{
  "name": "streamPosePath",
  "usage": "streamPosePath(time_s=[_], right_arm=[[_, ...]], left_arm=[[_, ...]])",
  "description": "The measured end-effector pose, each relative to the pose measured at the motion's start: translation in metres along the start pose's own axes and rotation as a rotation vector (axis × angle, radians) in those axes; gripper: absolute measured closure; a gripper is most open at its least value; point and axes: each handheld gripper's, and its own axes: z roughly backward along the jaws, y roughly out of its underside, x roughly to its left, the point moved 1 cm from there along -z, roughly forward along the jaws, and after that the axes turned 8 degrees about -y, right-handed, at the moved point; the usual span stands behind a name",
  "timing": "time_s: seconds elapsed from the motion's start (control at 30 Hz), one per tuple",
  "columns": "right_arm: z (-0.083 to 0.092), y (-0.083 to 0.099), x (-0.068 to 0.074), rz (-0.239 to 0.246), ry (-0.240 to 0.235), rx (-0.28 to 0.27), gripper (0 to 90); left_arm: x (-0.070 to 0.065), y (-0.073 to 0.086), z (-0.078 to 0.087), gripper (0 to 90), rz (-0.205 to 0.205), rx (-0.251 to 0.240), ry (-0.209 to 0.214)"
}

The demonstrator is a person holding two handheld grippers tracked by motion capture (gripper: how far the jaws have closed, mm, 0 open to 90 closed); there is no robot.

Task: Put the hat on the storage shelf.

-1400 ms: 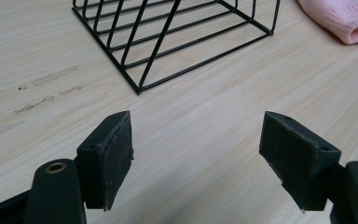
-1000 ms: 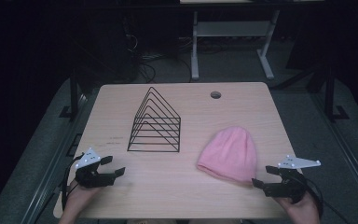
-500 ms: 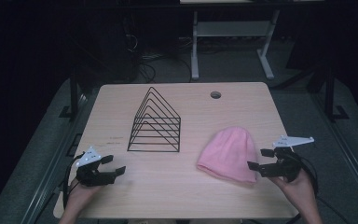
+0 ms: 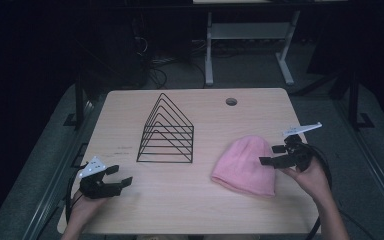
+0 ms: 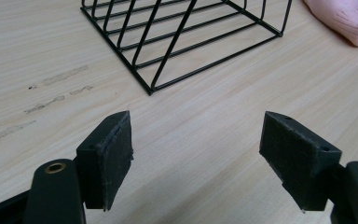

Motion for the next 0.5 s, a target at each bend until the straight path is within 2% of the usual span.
streamPosePath(time_s=[0.07, 0.5], right_arm=[[-0.003, -0.004, -0.006, -0.002, 0.004, 0.016, 19.5], [-0.011, -0.027, -0.040, -0.061, 0.008, 0.009, 21.1]], left_arm=[[-0.001, 0.000, 0.000, 25.1, -0.005, -0.003, -0.001], [-0.001, 0.001, -0.001, 25.1, -0.009, 0.002, -0.004]])
